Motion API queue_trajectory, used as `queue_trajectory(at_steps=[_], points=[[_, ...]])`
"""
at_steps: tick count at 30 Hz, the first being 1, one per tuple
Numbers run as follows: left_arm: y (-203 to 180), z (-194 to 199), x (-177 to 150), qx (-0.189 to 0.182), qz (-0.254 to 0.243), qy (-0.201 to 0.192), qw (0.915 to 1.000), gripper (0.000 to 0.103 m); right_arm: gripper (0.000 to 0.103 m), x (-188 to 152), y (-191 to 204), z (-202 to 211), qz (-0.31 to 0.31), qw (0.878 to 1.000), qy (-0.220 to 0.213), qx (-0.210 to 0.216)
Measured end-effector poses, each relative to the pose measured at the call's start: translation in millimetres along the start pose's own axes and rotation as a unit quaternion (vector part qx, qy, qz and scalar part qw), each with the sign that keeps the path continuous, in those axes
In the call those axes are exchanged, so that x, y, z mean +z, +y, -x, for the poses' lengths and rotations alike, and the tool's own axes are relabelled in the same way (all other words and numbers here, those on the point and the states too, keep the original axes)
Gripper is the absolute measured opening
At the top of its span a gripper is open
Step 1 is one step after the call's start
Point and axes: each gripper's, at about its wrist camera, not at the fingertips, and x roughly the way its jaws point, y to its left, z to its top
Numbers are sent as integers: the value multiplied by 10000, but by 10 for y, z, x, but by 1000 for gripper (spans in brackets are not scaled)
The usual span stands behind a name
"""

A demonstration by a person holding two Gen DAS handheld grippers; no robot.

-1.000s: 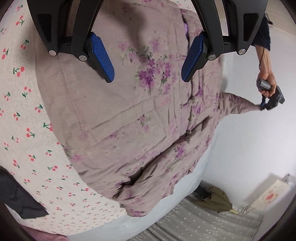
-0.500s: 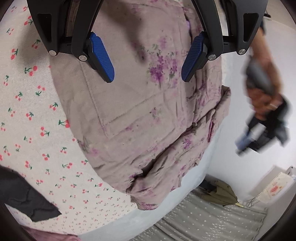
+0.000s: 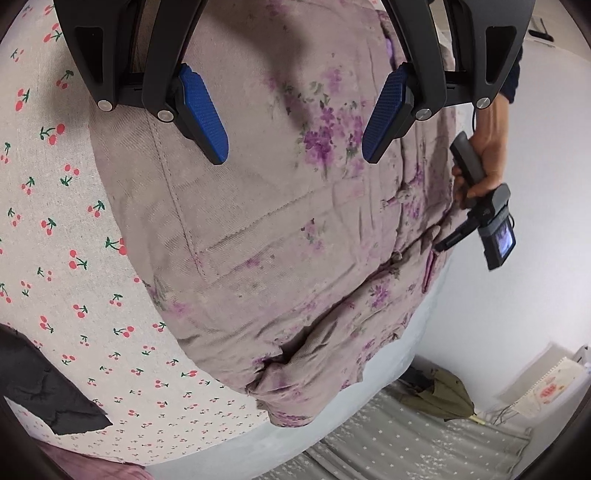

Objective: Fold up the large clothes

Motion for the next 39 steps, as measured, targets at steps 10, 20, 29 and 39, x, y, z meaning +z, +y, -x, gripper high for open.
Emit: queue_trajectory(at_steps=[10,20,29,39], points=[[304,-45,117,-806,978,187,9918,22,76,0,-26,43,-87,9999,-46,119],[662,1145,763,-1458,1874,-1073,9654,21,76,40,-73,190,-225,9993,-162,263],[-303,1784,748,-3560,2663,-1615,8810,21,76,72,-195,257,-417,9987,-260,163],[-2140,610,242,-4027,2328,466,8840,22,76,75,-297,277,-613,9976,-183,259]])
